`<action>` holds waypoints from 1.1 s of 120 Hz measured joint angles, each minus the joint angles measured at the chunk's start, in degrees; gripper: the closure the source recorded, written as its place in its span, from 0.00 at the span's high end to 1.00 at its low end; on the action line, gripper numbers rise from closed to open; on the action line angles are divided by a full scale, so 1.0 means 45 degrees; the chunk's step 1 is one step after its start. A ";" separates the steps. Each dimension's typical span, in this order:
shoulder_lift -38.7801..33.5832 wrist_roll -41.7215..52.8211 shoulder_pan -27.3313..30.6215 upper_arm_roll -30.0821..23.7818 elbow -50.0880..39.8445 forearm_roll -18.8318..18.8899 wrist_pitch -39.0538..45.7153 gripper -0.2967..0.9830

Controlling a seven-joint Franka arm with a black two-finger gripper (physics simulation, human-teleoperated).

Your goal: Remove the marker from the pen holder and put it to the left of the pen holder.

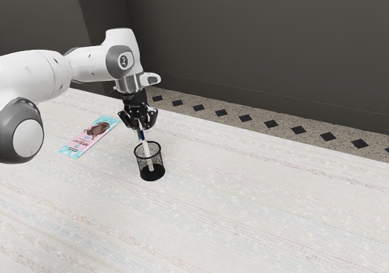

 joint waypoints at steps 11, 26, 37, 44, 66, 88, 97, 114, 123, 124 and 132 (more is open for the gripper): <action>-0.0002 -0.0024 0.0001 0.0000 0.0003 -0.0001 0.0012 0.26; -0.0239 -0.0051 -0.0084 -0.0027 -0.0048 0.0010 0.0024 0.23; -0.0886 -0.0072 -0.0187 -0.0038 -0.0437 0.0056 0.0033 0.22; -0.1722 -0.0087 -0.0236 -0.0028 -0.1182 0.0100 0.0046 0.21; -0.4421 -0.0133 -0.0627 0.0007 -0.2940 0.0261 0.0026 0.20; -0.4732 -0.0156 0.0713 0.0070 -0.3309 0.0364 -0.0396 0.20; -0.4290 -0.0151 0.1469 0.0070 -0.3243 0.0637 -0.0966 0.20; -0.1213 -0.0130 0.2020 0.0198 -0.0617 0.1535 -0.2995 0.20; 0.1205 -0.0123 0.1744 0.0392 0.2582 0.2001 -0.4525 0.20; 0.1433 -0.0122 0.1714 0.0424 0.2892 0.2043 -0.4681 0.20; 0.2901 -0.0105 0.1583 0.0533 0.4838 0.2279 -0.5736 0.20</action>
